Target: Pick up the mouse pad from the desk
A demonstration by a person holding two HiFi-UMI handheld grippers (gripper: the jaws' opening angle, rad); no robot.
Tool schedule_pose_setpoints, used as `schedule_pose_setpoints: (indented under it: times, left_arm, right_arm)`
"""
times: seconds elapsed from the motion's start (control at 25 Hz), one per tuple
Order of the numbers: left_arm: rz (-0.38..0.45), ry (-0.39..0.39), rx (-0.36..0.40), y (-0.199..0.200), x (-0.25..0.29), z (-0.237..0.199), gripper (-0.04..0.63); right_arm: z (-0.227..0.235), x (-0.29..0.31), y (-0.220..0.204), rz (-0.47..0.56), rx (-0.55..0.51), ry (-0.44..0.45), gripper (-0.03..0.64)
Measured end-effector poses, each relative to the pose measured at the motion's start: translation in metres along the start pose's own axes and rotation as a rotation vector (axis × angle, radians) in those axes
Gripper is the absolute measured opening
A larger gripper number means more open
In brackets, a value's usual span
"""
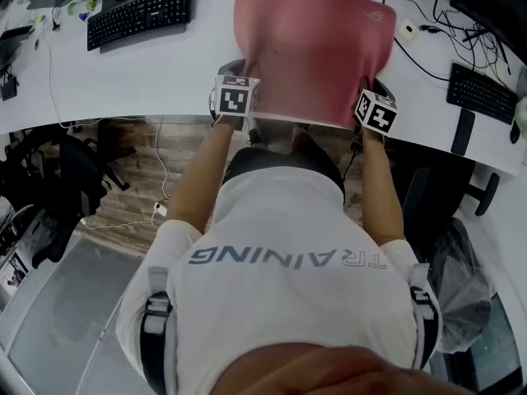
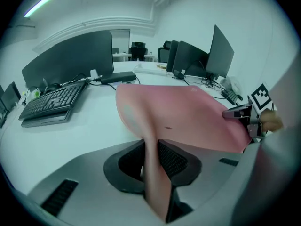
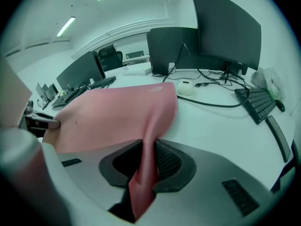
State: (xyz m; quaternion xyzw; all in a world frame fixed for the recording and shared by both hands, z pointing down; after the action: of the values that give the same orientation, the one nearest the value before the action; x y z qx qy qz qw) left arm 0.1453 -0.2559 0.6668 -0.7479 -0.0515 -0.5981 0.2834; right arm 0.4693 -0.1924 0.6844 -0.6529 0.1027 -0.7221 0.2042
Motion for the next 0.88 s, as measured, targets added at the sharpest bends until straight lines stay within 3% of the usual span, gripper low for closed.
schedule_pose_setpoints:
  times: [0.24, 0.52, 0.88]
  left_arm:
    - [0.120, -0.074, 0.013, 0.016, -0.028, 0.005, 0.094]
    - [0.229, -0.123, 0.024, 0.038, -0.082, 0.014, 0.080]
    - [0.488, -0.126, 0.053, 0.082, -0.192, 0.012, 0.080]
  right_arm:
    - [-0.021, -0.040, 0.020, 0.110, 0.012, 0.083, 0.058]
    - [-0.047, -0.099, 0.048, 0.235, -0.064, 0.091, 0.057]
    - [-0.070, -0.198, 0.094, 0.466, -0.117, 0.090, 0.057]
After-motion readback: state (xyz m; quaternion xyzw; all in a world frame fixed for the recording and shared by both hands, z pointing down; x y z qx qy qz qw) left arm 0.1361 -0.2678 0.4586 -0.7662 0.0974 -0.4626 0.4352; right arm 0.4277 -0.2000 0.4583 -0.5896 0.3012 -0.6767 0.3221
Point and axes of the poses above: the fingertips, and each gripper's own axes: x forward along the fingers, z to its right, y out of its top, the point moved 4 cm from there along -x, backward along the fingers, and after that the axes turned 11 degrees about -z, right-handed, at the moved point
